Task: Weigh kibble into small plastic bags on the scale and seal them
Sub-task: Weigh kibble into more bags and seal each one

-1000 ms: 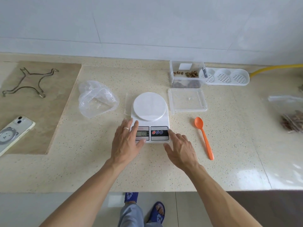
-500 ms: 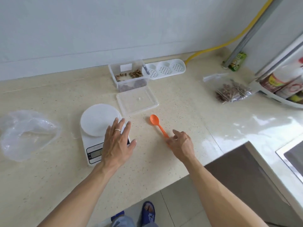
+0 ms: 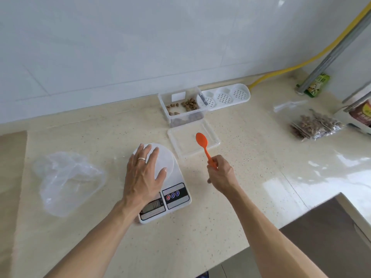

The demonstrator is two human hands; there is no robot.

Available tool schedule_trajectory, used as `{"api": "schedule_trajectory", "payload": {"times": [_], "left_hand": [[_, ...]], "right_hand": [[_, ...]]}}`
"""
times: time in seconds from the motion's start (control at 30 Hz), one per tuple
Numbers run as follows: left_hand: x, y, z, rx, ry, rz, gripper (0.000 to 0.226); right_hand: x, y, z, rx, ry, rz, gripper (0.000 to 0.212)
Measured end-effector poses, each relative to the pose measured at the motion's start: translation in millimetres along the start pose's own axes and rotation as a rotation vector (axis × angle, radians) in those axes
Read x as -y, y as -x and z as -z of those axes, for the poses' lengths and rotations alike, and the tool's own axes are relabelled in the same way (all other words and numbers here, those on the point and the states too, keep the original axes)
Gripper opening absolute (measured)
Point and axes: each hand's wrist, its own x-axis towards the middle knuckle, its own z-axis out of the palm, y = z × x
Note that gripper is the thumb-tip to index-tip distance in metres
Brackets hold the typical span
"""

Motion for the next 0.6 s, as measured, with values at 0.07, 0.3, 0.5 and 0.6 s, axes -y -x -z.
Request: {"api": "schedule_trajectory", "payload": {"times": [0.07, 0.3, 0.5, 0.6], "left_hand": [[14.0, -3.7, 7.4, -0.014, -0.002, 0.018, 0.061], [40.9, -15.9, 15.9, -0.003, -0.007, 0.063, 0.059], [34.8, -52.8, 23.6, 0.11, 0.066, 0.095, 0.051], [21.2, -75.0, 37.1, 0.164, 0.186, 0.106, 0.032]], "right_hand": [[24.0, -11.7, -6.1, -0.053, -0.034, -0.007, 0.011], [58.4, -44.9, -26.3, 0.159, -0.136, -0.133, 0.015], [73.4, -48.1, -20.9, 0.382, -0.318, -0.029, 0.015], [89.4, -56.6, -15.3, 0.461, -0.276, 0.098, 0.013]]}}
